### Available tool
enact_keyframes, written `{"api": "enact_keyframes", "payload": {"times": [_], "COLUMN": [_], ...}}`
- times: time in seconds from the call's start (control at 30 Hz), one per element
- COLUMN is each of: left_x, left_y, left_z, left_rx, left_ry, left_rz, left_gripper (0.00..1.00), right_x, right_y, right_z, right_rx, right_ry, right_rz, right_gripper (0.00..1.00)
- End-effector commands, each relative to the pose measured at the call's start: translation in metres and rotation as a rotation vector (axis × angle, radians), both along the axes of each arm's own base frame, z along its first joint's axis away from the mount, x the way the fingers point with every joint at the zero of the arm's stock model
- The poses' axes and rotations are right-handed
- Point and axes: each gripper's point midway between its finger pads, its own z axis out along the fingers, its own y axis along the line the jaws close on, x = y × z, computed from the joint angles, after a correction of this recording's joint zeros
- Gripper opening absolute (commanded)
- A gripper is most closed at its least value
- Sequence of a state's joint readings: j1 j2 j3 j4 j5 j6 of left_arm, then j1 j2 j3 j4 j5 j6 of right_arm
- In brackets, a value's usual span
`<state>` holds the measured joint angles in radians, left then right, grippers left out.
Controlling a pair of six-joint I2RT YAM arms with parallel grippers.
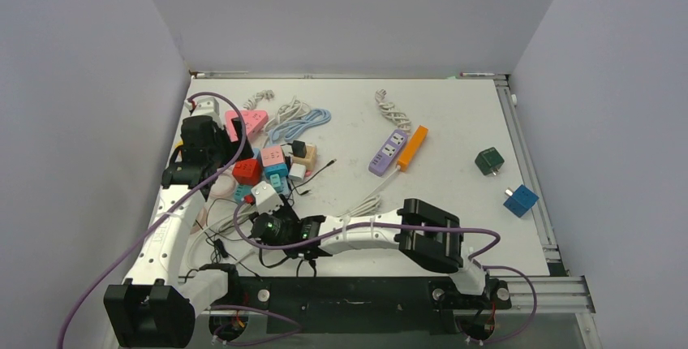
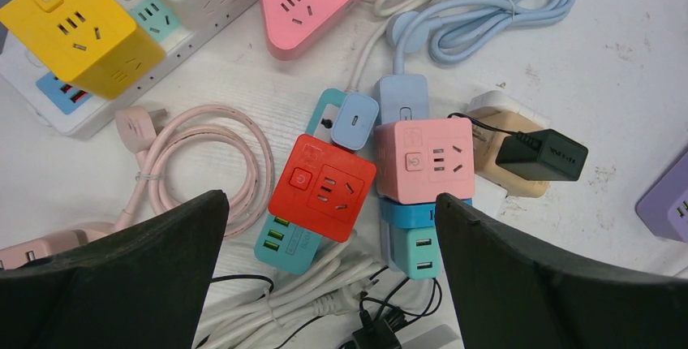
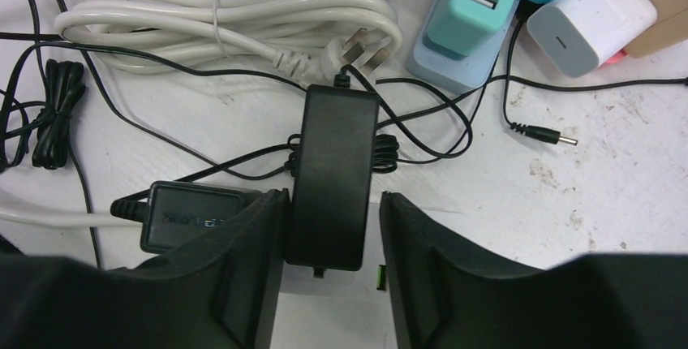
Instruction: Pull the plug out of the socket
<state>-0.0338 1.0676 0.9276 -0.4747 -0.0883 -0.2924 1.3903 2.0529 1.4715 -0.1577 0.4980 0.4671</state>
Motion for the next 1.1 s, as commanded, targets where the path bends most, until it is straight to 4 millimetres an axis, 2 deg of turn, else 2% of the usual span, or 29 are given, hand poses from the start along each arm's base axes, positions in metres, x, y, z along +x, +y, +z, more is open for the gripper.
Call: {"api": "enact_keyframes", "payload": {"times": [0.0, 0.17, 0.3, 0.43, 0.5, 0.6, 0.77, 0.83, 0.97, 1.07], "left_x": [0.007, 0.007, 0.007, 0.007, 0.007, 0.006, 0.000, -0.005, -0.018, -0.037], "left_y": [-0.002, -0.003, -0.004, -0.010, -0.017, -0.034, -0.073, -0.089, -0.108, -0.123], "left_z": [0.011, 0.009, 0.007, 0.004, 0.002, -0.001, -0.004, -0.007, -0.015, -0.024], "left_rx": [-0.006, -0.009, -0.013, -0.021, -0.023, -0.018, -0.001, -0.019, -0.064, -0.125], "left_ry": [-0.050, -0.044, -0.039, -0.036, -0.030, -0.021, -0.023, -0.014, 0.014, 0.043], "left_rz": [-0.011, -0.015, -0.022, -0.051, -0.076, -0.139, -0.288, -0.350, -0.428, -0.483], "left_gripper": [0.96, 0.96, 0.96, 0.96, 0.96, 0.96, 0.96, 0.96, 0.97, 0.99], "right_x": [0.003, 0.004, 0.006, 0.017, 0.024, 0.036, 0.052, 0.057, 0.067, 0.073], "right_y": [0.006, 0.005, -0.001, -0.022, -0.037, -0.065, -0.109, -0.128, -0.149, -0.157], "right_z": [0.007, 0.001, -0.002, 0.000, 0.004, 0.005, 0.007, 0.001, 0.002, 0.007], "right_rx": [-0.004, -0.018, -0.022, -0.024, -0.029, -0.052, -0.051, -0.051, 0.009, 0.055], "right_ry": [-0.038, -0.035, -0.032, -0.043, -0.062, -0.084, -0.082, -0.073, -0.055, -0.056], "right_rz": [-0.006, -0.002, -0.006, -0.037, -0.054, -0.106, -0.178, -0.193, -0.197, -0.179], "right_gripper": [0.42, 0.35, 0.21, 0.06, 0.05, 0.05, 0.05, 0.05, 0.05, 0.05]}}
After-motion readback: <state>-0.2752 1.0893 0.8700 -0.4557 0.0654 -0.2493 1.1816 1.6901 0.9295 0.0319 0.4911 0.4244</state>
